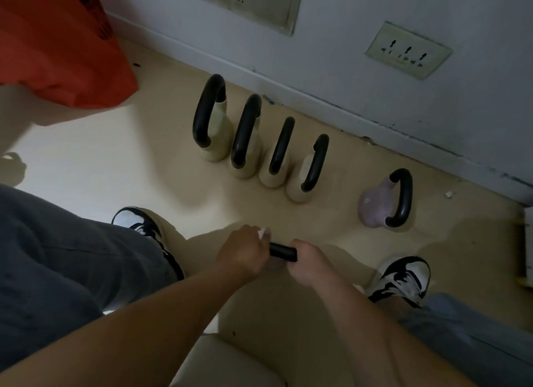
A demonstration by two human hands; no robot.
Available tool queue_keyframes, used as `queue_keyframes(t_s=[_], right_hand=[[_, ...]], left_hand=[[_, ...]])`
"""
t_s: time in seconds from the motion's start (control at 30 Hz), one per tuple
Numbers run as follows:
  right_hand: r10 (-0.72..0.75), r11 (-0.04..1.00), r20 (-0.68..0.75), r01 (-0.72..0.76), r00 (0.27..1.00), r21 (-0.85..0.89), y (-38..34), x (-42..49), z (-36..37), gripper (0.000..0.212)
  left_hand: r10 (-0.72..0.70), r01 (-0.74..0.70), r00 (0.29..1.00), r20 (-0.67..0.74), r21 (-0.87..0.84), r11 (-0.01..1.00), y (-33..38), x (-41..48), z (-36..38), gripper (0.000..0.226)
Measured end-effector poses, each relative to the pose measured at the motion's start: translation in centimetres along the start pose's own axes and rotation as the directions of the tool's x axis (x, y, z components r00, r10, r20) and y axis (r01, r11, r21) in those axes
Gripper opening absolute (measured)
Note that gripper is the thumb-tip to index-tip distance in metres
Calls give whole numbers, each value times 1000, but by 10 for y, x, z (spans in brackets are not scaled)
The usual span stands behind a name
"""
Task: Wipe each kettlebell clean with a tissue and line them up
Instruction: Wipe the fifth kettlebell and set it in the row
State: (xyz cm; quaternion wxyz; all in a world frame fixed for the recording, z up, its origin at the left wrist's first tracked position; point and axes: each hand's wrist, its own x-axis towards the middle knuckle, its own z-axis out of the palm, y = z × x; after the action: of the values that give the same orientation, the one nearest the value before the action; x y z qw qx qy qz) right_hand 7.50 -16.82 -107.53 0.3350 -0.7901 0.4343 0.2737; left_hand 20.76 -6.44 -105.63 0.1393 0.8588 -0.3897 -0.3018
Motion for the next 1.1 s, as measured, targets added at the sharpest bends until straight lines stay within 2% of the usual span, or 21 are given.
queue_keyframes(t_s=[0.03, 0.07, 0.1, 0.13, 0.2, 0.27, 0.3, 0.33, 0.4, 0.47, 0.53, 0.63, 0.67, 0.7, 0.77, 0.83, 0.87, 0.9, 0.97, 1.0, 1.1], right_hand=[[-62, 997, -1, 62, 998, -42, 2, 1, 1, 13], [-44, 999, -46, 45, 998, 30, 7, 6, 7, 12], [-15, 997, -63, 20, 998, 74, 13, 12, 12, 10], [-43, 998, -66, 46, 997, 49, 18, 14, 13, 10], [-72, 997, -83, 71, 994, -18, 17, 15, 13, 6], [-48, 997, -50, 45, 998, -55, 12, 12, 9, 7], [-47, 998, -47, 46, 998, -39, 13, 11, 9, 8], [-37, 998, -64, 34, 997, -47, 10, 10, 7, 6], [-74, 997, -113, 73, 991, -18, 16, 7, 5, 6], [-112, 994, -174, 113, 978, -3, 18, 1, 5, 12], [-98, 995, -122, 96, 988, -25, 19, 6, 11, 8], [6, 1000, -47, -5, 999, 24, 13, 13, 10, 10], [29, 998, -47, -27, 998, 51, 10, 12, 5, 10], [24, 997, -57, -19, 998, 74, 9, 11, 3, 8], [12, 996, -16, -10, 1000, 93, 12, 11, 2, 3], [-15, 997, -20, 17, 1000, 76, 11, 8, 1, 18], [-11, 996, -23, 13, 1000, 88, 12, 10, 5, 19], [9, 995, -29, -6, 1000, 102, 12, 10, 7, 17], [49, 996, -27, -47, 998, 79, 11, 12, 6, 14], [50, 997, -22, -49, 998, 60, 9, 10, 3, 13], [25, 988, 8, -26, 1000, 155, 8, 8, -1, 12]], left_hand=[[66, -67, 998, 16, 96, 993, 19, -5, 2, 45], [203, -203, 979, 17, 164, 965, 34, -13, 6, 44], [321, -323, 946, 41, 185, 928, 42, -23, 9, 48], [339, -349, 936, 92, 149, 925, 37, -26, 10, 53], [343, -345, 931, 123, -4, 939, 10, -15, 2, 48], [226, -220, 970, 89, -68, 973, -21, -1, -5, 40], [136, -130, 988, 66, -97, 987, -24, 2, -8, 42], [112, -108, 991, 69, -63, 992, -15, 2, -9, 45], [236, -236, 972, 14, 61, 970, 22, -9, 9, 51], [356, -356, 934, 10, 38, 934, 37, -28, 21, 50], [428, -428, 904, 13, 0, 904, 6, -20, 14, 40], [198, -198, 979, 47, -5, 980, -29, -3, -5, 39], [194, -195, 980, 48, 22, 980, -22, -3, -7, 40], [260, -262, 965, 36, 76, 962, -6, -6, -4, 41], [398, -403, 914, 82, 46, 914, 23, -25, 13, 47], [488, -490, 870, 66, 7, 872, 11, -28, 17, 48], [485, -486, 873, 46, 16, 874, -6, -21, 13, 43], [383, -385, 922, 56, 29, 922, -22, -16, 5, 39], [211, -210, 977, 25, -18, 977, -42, -9, -5, 46], [194, -194, 980, 36, -9, 981, -36, -9, -7, 48], [380, -382, 924, 34, 55, 923, 13, -24, 13, 54]])
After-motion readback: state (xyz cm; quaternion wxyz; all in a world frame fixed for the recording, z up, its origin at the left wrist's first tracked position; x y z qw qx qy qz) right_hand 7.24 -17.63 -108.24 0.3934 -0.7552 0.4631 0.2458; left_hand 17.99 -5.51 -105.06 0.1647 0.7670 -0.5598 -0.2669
